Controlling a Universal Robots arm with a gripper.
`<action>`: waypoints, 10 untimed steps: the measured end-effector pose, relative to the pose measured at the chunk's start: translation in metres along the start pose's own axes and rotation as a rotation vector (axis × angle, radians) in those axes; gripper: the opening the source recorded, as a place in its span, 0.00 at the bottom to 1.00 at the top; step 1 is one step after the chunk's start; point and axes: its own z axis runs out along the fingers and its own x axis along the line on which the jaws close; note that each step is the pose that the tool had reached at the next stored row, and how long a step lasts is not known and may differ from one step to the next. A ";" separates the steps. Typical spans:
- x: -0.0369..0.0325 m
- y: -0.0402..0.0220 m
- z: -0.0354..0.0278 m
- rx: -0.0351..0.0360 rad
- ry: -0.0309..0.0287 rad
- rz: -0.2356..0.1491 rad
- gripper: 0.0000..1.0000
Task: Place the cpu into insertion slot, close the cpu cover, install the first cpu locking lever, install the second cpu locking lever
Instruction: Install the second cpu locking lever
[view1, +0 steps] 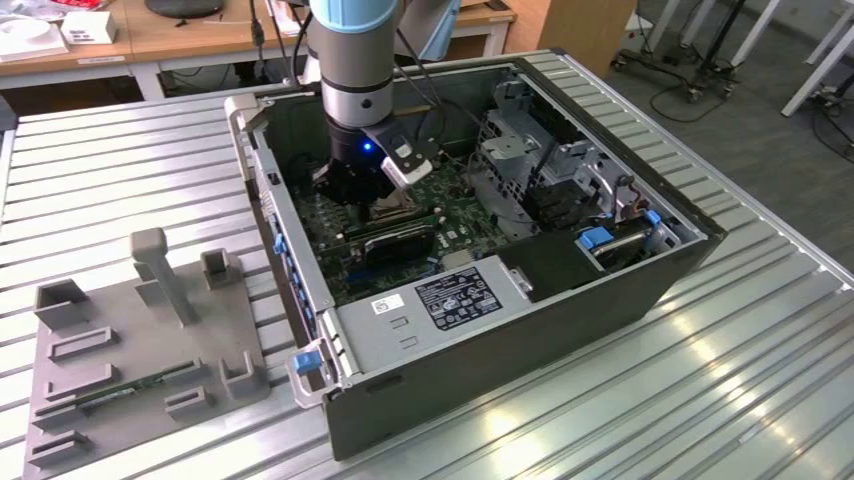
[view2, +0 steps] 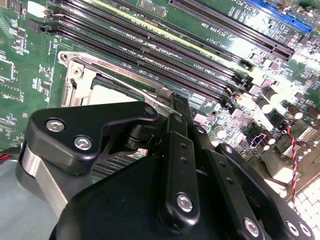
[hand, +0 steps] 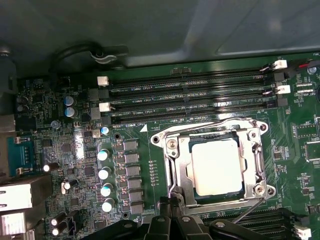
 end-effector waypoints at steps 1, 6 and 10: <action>0.0000 0.0000 0.0000 -0.0001 -0.0001 0.000 0.10; -0.0003 0.0003 -0.0078 0.0001 0.0000 0.000 0.10; -0.0008 0.0007 -0.0198 0.0000 0.0000 0.000 0.10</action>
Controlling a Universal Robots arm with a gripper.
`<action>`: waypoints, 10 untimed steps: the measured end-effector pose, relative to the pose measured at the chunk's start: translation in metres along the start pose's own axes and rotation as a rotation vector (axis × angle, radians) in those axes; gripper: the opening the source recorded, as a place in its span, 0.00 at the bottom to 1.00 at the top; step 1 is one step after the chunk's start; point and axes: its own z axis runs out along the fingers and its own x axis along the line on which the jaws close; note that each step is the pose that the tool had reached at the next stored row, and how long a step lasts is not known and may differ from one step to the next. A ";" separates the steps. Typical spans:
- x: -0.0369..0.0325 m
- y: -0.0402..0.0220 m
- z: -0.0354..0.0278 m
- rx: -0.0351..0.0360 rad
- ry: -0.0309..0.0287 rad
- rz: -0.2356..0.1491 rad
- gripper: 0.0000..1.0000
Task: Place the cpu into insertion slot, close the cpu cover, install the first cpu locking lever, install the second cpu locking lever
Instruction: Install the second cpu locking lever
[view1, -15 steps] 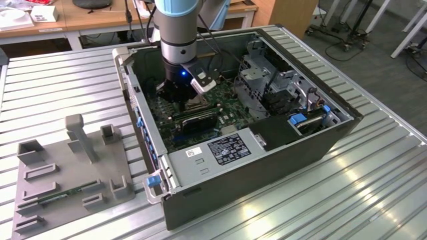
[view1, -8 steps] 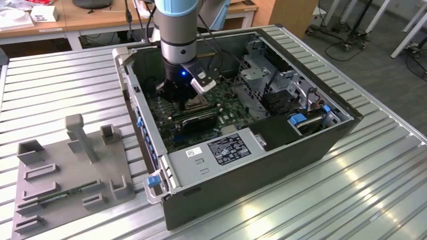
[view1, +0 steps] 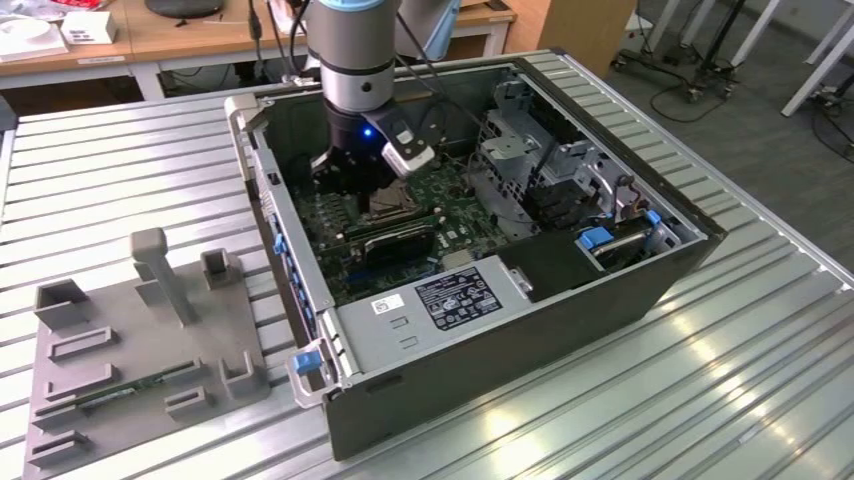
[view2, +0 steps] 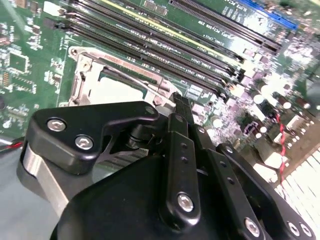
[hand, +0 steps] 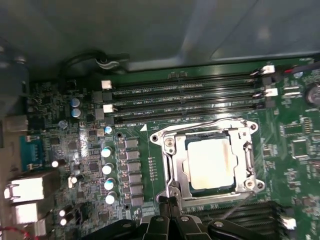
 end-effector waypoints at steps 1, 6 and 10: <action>-0.0001 0.0001 -0.0020 0.0001 0.0001 0.000 0.10; -0.0002 0.0001 -0.0034 0.0000 0.0000 0.000 0.10; -0.0002 0.0001 -0.0046 0.0005 0.0003 0.000 0.10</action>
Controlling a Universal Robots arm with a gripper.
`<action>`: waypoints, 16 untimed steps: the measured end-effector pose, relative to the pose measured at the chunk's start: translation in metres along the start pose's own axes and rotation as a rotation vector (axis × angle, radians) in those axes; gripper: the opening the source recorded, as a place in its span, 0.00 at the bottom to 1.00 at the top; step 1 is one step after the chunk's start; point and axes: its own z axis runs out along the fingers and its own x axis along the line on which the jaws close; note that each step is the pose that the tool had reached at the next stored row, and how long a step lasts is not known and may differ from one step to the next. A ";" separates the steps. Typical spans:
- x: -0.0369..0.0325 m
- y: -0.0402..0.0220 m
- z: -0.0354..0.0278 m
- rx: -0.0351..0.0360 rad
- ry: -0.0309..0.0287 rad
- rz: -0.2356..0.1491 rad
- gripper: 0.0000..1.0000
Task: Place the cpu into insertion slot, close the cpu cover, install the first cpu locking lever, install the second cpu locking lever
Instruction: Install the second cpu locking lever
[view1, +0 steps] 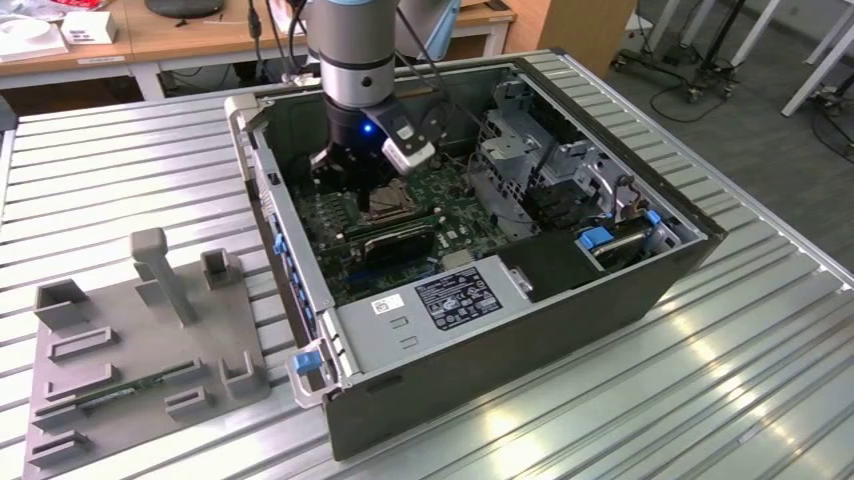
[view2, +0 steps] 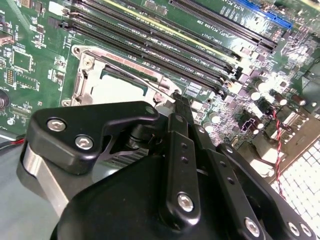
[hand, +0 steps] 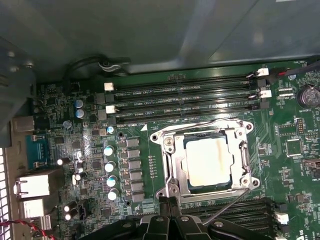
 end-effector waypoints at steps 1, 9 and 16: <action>0.0000 0.0001 -0.0006 -0.0003 -0.0002 0.000 0.10; -0.0003 0.0003 -0.0071 -0.0004 -0.0001 0.000 0.10; -0.0004 0.0003 -0.0080 -0.0004 -0.0001 0.000 0.10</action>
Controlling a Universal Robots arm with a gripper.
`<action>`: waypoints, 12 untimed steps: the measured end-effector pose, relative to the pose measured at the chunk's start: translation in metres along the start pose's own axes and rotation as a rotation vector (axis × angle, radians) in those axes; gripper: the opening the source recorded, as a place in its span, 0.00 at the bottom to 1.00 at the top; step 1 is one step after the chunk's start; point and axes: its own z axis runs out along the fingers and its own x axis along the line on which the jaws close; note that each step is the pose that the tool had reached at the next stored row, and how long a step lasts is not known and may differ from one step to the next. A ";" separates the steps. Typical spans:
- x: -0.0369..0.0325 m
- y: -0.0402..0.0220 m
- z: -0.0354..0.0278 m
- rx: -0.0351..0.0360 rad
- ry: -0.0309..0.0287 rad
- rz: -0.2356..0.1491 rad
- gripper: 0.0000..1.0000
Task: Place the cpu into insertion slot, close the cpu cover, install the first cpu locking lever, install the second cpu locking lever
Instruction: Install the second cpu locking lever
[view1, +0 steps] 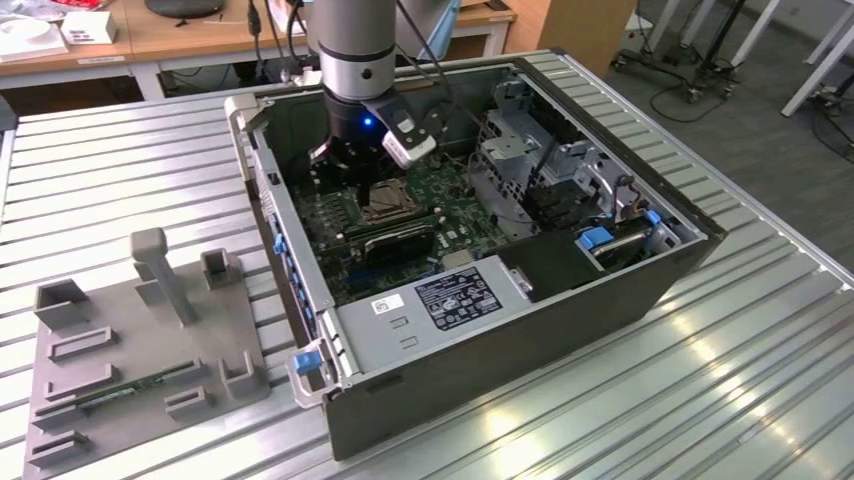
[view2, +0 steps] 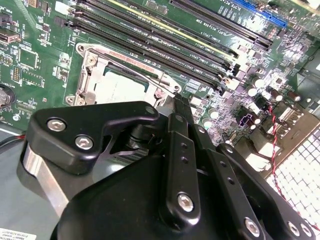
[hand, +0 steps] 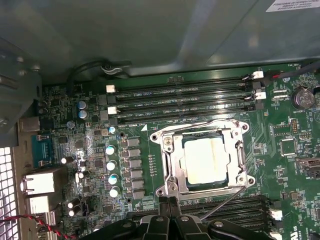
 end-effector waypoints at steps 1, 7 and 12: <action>0.0000 0.0000 -0.0002 0.0001 0.0000 0.000 0.10; -0.0001 0.0001 -0.0026 -0.0002 -0.0001 0.000 0.10; -0.0001 0.0001 -0.0033 0.0004 0.0002 0.000 0.10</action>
